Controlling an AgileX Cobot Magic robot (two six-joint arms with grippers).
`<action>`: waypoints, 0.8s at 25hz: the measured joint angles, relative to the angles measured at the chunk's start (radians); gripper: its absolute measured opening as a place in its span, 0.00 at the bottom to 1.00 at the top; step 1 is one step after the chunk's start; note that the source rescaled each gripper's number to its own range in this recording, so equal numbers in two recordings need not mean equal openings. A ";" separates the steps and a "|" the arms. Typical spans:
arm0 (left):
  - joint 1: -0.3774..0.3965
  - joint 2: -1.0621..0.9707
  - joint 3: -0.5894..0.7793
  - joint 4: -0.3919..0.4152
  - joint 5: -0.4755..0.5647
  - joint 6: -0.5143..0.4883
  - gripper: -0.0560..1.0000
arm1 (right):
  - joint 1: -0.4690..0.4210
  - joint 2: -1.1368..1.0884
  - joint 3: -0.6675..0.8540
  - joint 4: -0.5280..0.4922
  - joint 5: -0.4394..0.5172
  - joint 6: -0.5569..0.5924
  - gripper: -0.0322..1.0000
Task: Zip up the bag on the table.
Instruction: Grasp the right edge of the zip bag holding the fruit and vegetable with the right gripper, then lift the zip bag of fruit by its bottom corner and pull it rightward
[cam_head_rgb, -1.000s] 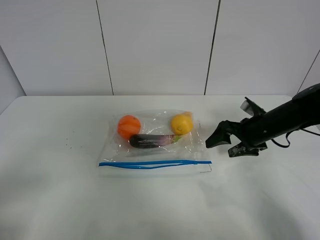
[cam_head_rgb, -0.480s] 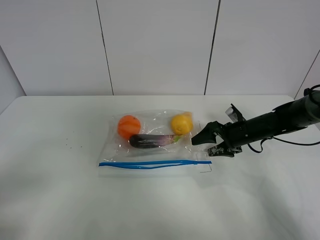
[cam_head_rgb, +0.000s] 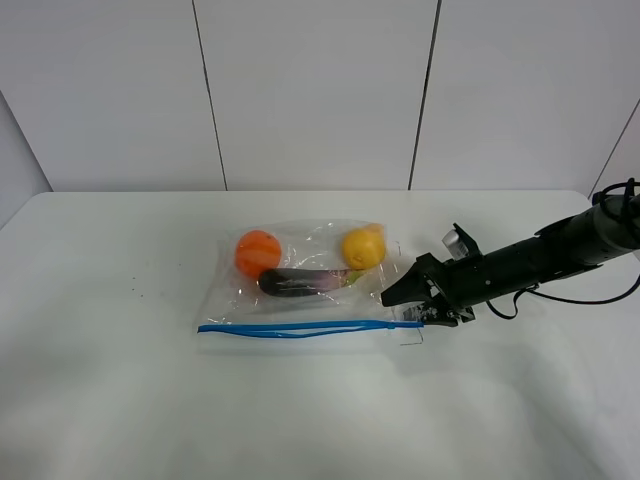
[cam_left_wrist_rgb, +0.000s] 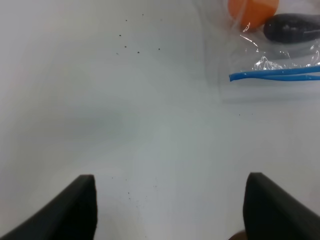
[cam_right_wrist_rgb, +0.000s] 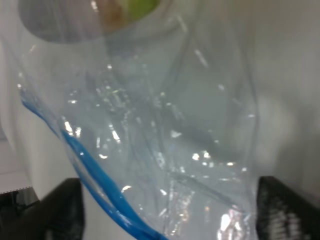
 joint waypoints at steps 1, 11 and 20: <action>0.000 0.000 0.000 0.000 0.000 0.000 0.85 | 0.000 0.000 0.000 -0.001 0.000 0.000 0.61; 0.000 0.000 0.000 0.000 0.000 0.000 0.85 | 0.000 0.000 0.000 -0.003 0.023 -0.001 0.03; 0.000 0.000 0.000 0.000 0.000 0.000 0.85 | 0.000 0.000 0.000 0.018 0.104 0.008 0.03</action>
